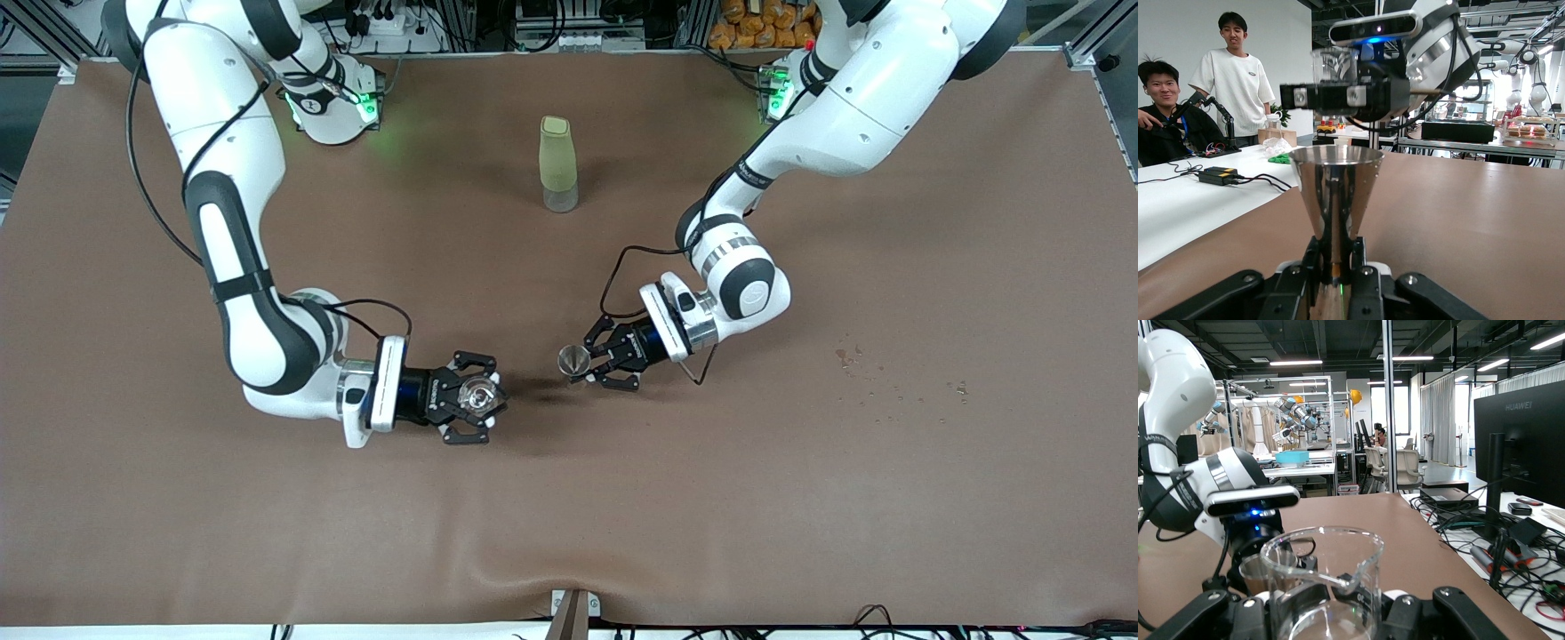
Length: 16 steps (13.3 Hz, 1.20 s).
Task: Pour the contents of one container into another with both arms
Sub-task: 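Bring the jigger above the beaker rim, both grippers meeting mid-table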
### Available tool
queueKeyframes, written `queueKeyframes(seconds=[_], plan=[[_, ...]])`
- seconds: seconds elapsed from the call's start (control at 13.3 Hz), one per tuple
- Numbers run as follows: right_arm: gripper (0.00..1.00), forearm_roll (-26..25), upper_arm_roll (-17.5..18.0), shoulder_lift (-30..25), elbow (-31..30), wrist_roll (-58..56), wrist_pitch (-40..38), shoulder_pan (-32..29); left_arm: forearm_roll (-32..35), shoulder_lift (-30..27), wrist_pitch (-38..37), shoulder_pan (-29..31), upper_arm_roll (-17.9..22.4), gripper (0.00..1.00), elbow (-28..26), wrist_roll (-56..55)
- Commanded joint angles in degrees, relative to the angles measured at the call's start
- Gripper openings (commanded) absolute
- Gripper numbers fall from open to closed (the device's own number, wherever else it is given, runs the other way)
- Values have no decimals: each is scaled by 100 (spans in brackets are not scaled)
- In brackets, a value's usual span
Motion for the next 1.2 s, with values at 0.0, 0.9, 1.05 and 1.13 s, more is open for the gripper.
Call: queueKeyframes(seconds=[0.0,0.9,1.05,1.13], plan=[[0,138,-9,-461,-481,85,65,125,-44,95,67,-21,-21,0,122,806],[0,638,0,-919,-403,1351,1234,1224,-9,104,58,-109,50,0,157,806],[0,823,0,-989,-560,1360,1225,1303,-9,121,67,-109,50,0,157,806],[0,920,0,-1015,-622,1360,1225,1312,-9,121,67,-109,50,0,157,806]])
